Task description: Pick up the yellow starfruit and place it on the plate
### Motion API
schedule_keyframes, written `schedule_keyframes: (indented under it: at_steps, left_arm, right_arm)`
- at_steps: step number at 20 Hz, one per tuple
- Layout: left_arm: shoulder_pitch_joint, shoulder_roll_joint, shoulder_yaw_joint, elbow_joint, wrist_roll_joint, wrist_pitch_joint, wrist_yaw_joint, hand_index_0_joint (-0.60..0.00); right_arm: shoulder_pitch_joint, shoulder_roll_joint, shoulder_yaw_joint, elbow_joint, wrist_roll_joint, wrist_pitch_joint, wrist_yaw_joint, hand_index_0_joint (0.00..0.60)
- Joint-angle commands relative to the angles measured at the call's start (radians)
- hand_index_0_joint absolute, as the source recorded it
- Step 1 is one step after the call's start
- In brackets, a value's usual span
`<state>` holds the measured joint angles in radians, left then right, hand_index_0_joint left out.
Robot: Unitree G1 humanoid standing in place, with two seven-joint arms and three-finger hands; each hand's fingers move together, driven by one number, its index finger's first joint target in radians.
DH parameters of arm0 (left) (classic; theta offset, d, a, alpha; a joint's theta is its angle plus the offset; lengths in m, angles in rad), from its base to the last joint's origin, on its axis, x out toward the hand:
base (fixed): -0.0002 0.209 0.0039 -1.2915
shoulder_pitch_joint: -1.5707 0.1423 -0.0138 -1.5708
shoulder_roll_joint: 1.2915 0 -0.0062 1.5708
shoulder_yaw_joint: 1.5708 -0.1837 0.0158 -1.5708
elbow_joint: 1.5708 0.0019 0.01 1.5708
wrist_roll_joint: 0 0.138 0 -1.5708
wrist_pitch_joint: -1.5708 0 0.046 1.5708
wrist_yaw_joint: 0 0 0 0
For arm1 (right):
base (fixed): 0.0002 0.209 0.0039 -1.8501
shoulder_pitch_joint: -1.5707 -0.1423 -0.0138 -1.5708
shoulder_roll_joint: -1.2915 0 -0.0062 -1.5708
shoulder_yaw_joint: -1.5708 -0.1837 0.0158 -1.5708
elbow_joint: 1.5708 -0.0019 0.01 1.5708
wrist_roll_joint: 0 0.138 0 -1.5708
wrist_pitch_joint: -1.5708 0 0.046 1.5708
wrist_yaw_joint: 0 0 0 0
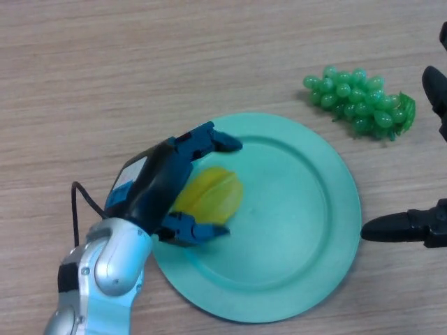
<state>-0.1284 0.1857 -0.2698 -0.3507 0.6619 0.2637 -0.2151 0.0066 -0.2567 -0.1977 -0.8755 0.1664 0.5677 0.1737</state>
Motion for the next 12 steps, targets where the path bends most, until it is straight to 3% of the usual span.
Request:
schedule_keyframes:
  at_steps: [1, 4, 7, 10, 12]
  left_arm:
    - [-0.008, 0.004, 0.032, -0.062, 0.048, -0.134, 0.0, 0.0]
    - [-0.006, 0.004, 0.075, -0.122, -0.068, -0.174, 0.013, 0.0]
    - [-0.032, 0.004, 0.174, -0.135, -0.197, -0.202, 0.08, 0.0]
    - [-0.033, 0.012, 0.269, -0.181, -0.492, -0.264, 0.158, 0.0]
    - [-0.013, 0.038, 0.326, -0.207, -0.651, -0.312, 0.178, 0.0]
  right_arm:
    - [-0.017, -0.015, -0.048, -0.055, 0.004, -0.103, -0.021, 0.0]
    - [-0.019, -0.015, -0.046, -0.062, 0.008, -0.086, -0.021, 0.0]
    - [-0.02, -0.013, -0.03, -0.061, -0.008, -0.094, -0.02, 0.0]
    - [-0.024, -0.007, -0.009, -0.049, -0.006, -0.101, -0.033, 0.0]
    - [-0.046, -0.015, 0.002, -0.044, -0.013, -0.077, -0.037, 0.0]
